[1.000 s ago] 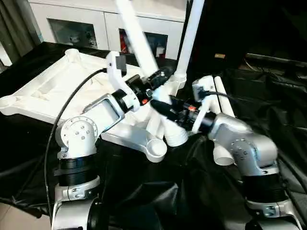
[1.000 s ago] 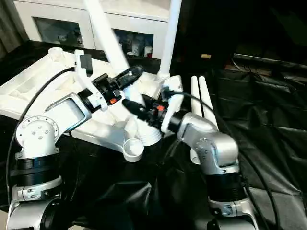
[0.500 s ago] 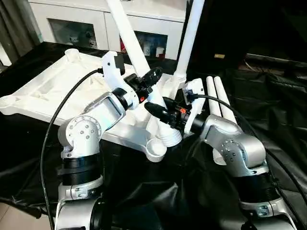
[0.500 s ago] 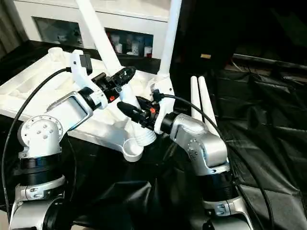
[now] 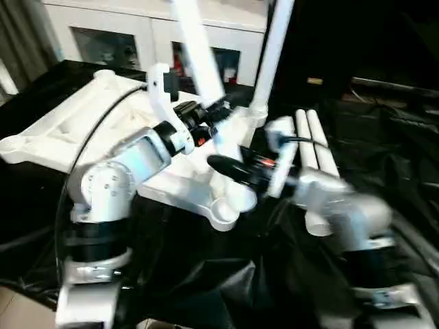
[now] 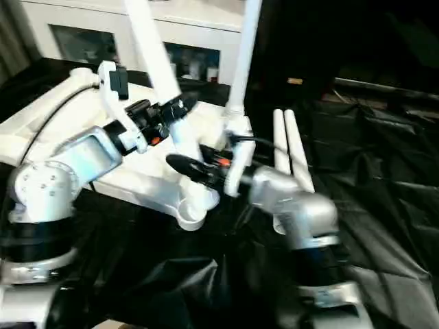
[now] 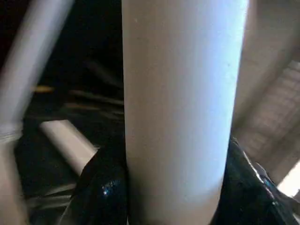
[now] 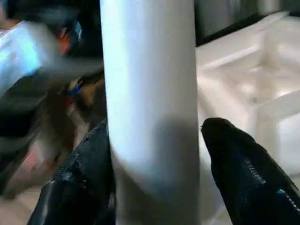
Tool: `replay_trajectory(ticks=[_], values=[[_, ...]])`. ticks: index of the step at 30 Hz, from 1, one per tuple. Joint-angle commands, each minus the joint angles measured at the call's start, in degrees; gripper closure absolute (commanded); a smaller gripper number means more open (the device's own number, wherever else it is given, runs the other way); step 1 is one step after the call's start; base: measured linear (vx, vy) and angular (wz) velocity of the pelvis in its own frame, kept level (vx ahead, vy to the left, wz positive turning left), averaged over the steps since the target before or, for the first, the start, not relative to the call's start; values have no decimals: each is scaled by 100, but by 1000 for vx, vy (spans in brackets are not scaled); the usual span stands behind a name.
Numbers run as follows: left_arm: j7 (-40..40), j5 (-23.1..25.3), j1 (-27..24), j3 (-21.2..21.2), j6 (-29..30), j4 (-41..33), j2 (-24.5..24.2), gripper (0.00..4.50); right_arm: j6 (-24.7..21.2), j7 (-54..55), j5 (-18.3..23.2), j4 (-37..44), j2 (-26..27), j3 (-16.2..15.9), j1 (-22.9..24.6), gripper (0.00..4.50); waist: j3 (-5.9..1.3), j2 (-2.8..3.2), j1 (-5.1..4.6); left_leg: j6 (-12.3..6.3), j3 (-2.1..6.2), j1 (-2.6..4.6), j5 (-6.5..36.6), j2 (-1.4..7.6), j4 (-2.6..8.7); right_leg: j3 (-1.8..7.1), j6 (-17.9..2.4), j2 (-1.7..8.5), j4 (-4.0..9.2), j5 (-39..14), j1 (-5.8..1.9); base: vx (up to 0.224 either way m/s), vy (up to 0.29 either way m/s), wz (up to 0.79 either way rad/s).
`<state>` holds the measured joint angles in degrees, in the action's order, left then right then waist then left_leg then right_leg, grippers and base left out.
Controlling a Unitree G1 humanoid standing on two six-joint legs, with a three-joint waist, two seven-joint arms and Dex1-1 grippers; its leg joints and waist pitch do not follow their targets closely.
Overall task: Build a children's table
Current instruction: Rotate table base
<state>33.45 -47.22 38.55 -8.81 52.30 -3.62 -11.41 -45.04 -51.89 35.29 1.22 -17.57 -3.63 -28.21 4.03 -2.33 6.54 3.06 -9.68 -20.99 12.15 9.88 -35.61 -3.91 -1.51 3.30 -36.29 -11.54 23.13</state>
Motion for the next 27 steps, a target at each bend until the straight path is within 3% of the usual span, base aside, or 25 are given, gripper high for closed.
replay_trajectory(ticks=[1,7,13,15,17,21,23,26,27], values=[[789,-196,120,107,-49,-154,-218,265,-219,-343,95,176,-230,-86,140,150,-438,-1,16,-199,88,45,-115,300,402,348,-1123,511,336,-74,-390,0,0,0],[1219,-382,180,121,-31,-116,-408,265,-411,-317,236,278,-274,-132,168,201,-432,7,-19,-52,88,41,104,307,414,348,-1133,525,372,-525,-382,0,0,0],[1348,-356,103,196,-129,-124,-411,265,-409,-163,201,361,-160,-231,232,245,-433,16,-6,45,87,57,198,317,420,345,-1115,519,382,-612,-360,0,0,0],[904,-120,100,162,-197,8,-250,265,-311,111,89,330,24,-211,232,249,-420,18,-9,89,88,43,286,320,427,347,-1121,529,399,-724,-356,0,0,0],[805,-35,78,178,-248,6,-234,209,-252,236,35,321,91,-206,230,252,-429,42,4,114,94,56,322,317,427,343,-1081,530,405,-821,-358,0,0,0],[-867,889,162,140,-341,315,55,173,79,854,-324,192,394,-200,164,255,-431,38,-20,211,102,50,392,330,439,350,-982,518,418,-862,-349,0,0,0],[-1243,1073,159,104,-339,369,134,154,154,947,-396,188,440,-222,162,256,-426,16,-13,211,101,44,425,308,441,346,-883,513,450,-973,-361,0,0,0],[-2087,1526,32,100,-396,281,349,152,275,1210,-579,193,575,-286,159,257,-431,3,-18,205,116,22,379,320,446,345,-796,518,436,-975,-370,0,0,0],[-2243,1608,6,111,-403,249,402,178,281,1262,-607,199,602,-304,158,258,-431,-8,-18,192,112,19,332,318,440,344,-789,514,436,-928,-361,0,0,0]])
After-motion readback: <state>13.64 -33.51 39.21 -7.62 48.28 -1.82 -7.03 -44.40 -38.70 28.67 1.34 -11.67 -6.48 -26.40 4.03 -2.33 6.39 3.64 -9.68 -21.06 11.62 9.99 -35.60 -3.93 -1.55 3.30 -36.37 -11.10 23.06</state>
